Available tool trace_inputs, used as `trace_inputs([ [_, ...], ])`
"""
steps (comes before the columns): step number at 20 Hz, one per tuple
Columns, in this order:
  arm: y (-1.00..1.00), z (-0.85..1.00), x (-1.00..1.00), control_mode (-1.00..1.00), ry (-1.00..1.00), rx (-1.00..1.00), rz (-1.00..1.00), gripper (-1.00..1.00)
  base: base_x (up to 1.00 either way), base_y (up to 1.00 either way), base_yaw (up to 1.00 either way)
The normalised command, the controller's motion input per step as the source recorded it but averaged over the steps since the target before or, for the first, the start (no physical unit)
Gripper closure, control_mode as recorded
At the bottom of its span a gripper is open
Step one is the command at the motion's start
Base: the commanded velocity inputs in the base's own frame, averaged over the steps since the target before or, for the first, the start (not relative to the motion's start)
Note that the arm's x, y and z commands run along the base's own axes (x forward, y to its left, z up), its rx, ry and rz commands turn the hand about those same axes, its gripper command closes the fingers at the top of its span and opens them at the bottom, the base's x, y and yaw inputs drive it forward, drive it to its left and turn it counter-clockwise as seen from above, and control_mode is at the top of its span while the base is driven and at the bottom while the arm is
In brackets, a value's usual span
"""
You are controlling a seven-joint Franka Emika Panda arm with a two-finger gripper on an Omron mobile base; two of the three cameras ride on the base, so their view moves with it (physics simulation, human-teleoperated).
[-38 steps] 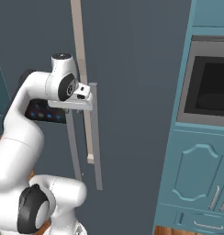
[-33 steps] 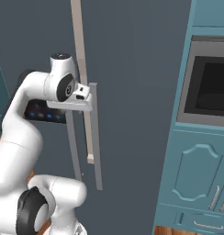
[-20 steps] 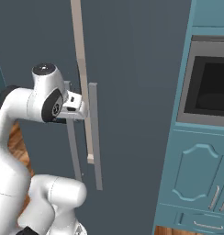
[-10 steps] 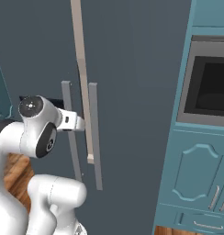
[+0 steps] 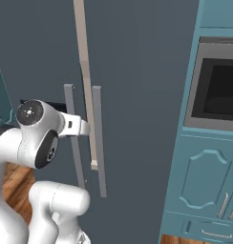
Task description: Retrieve the peach and pear from the fridge and place them into the bowl on the dining table.
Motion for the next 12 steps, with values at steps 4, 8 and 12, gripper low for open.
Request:
trace_inputs([
  [4, -0.14, 0.0, -0.59, -1.0, -0.09, 0.0, 0.0, -1.0, 0.0, 0.0, 0.0],
  [8, -0.01, 0.0, -0.36, -1.0, -0.08, 0.0, 0.0, -1.0, 0.0, 0.0, 0.0],
  [12, 0.0, 0.0, 0.01, -1.0, -0.05, 0.0, 0.0, -1.0, 0.0, 0.0, 0.0],
])
